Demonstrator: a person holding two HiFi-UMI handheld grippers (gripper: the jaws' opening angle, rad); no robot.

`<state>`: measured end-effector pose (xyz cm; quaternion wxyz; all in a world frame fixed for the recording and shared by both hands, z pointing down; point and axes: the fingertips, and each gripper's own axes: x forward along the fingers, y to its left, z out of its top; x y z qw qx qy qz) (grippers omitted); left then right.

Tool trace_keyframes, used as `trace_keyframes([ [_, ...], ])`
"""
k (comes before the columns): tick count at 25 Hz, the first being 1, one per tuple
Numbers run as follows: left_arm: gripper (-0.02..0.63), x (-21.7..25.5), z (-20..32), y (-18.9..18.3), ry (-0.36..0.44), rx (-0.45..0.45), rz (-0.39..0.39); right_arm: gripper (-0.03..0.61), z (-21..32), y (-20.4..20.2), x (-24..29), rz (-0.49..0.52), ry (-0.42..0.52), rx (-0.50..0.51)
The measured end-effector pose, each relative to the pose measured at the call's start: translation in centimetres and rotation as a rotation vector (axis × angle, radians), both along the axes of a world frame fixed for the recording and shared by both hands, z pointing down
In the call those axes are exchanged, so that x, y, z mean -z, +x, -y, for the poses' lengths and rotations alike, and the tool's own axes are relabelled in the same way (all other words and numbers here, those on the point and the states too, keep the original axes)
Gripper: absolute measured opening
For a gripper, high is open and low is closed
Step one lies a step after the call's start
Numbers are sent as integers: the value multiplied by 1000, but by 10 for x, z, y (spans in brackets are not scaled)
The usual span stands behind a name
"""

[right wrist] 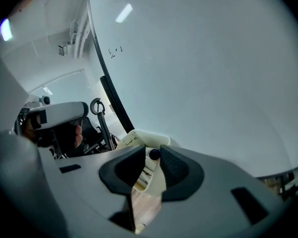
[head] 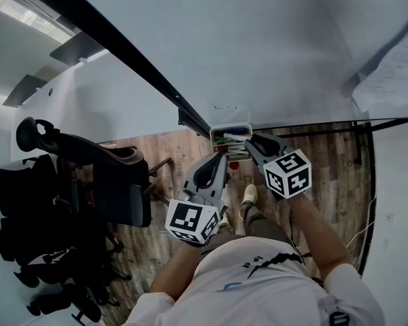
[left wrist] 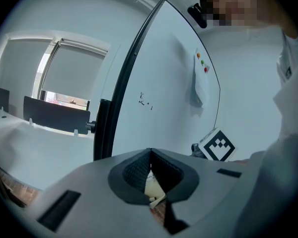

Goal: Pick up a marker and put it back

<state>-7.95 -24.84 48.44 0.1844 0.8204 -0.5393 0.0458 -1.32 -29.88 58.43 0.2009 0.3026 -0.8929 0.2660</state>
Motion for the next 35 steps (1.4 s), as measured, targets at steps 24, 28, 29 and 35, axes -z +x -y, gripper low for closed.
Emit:
trace_keyframes([
  [24, 11, 52, -45, 28, 103, -160, -12, 54, -59, 14, 121, 169, 162, -118],
  [28, 11, 69, -60, 28, 135, -185, -19, 38, -76, 11, 154, 196, 238, -135],
  [29, 11, 73, -65, 28, 142, -192, -23, 34, -81, 9, 162, 203, 256, -137],
  [35, 11, 102, -91, 24, 181, -223, -48, 21, -114, 2, 199, 248, 337, -148],
])
